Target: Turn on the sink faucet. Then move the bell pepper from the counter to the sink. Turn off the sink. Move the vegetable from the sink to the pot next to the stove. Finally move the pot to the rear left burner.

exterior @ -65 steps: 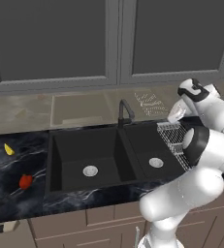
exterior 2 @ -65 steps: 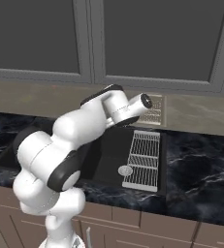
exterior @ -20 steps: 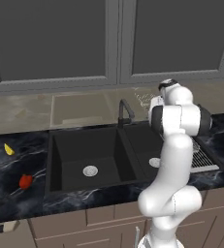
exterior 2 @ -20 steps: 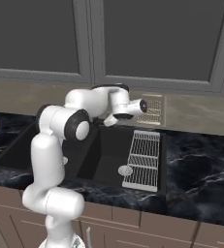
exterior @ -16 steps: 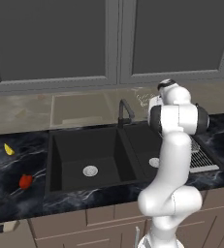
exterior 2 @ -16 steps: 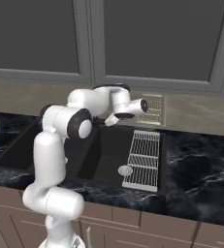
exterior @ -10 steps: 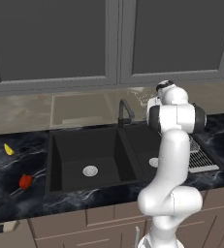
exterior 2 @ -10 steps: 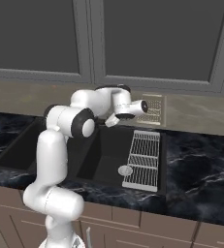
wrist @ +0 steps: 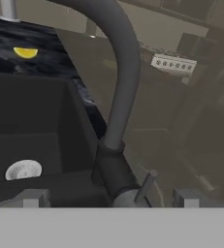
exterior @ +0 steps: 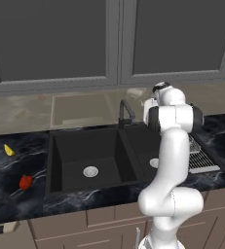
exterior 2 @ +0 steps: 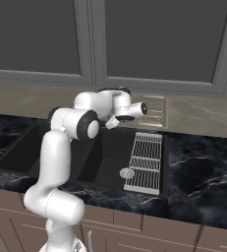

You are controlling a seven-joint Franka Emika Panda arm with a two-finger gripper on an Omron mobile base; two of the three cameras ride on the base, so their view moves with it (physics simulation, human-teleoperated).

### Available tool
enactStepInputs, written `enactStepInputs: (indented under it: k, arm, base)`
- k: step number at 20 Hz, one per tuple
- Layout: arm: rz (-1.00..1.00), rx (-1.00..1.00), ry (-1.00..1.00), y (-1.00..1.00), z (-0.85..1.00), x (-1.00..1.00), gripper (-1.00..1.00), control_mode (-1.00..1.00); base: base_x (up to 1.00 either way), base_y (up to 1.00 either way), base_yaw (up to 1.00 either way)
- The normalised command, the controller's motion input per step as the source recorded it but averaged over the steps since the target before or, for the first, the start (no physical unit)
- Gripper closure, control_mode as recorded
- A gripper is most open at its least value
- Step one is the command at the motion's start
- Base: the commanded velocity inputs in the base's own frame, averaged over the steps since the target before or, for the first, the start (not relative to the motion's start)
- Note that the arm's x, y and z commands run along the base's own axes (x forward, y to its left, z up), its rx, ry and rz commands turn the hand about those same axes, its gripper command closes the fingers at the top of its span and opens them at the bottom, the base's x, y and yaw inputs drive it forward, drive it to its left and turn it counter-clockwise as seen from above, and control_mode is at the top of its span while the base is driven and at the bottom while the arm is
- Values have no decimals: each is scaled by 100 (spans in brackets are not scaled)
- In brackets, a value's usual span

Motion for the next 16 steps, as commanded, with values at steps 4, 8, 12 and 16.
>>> enactStepInputs:
  k: [4, 8, 12, 16]
  arm:
    - [0, 0, 0, 14, -8, 21, -100, -100]
    - [0, 0, 0, 6, -13, 20, -100, -100]
    - [0, 0, -2, 0, -17, 17, -100, -100]
    - [0, 0, -4, 0, -17, 15, -100, -100]
  base:
    - [0, 0, 0]
    - [0, 0, 0]
    - [0, 0, 0]
    - [0, 0, 0]
